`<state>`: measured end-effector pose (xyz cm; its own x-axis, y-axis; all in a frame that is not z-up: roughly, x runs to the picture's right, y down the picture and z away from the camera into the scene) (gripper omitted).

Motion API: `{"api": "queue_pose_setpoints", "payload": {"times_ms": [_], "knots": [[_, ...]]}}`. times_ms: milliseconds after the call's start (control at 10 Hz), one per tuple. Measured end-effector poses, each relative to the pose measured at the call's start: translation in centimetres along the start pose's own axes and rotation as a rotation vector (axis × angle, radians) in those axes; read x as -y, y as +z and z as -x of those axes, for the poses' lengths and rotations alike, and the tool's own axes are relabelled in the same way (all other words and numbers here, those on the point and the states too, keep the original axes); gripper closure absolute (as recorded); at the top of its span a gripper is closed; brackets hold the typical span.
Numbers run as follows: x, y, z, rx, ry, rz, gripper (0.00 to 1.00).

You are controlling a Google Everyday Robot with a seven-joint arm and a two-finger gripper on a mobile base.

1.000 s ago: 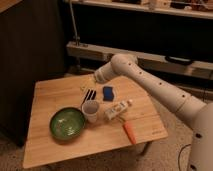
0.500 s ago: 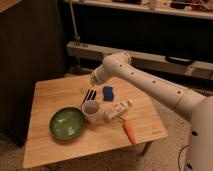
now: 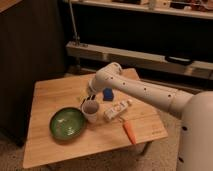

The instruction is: Place the eraser in the ceramic cup

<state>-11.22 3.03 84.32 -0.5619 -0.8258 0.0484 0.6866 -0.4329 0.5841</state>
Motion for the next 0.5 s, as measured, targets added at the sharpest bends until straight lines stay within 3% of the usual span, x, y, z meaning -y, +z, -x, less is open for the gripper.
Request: {"api": "queue_pose_setpoints", "payload": {"times_ms": [200, 500], "knots": [[-0.2, 1.2, 0.1, 0.065, 0.013, 0.030, 0.25], [-1.4, 1.9, -0.8, 0.090, 0.006, 0.072, 0.25]]}}
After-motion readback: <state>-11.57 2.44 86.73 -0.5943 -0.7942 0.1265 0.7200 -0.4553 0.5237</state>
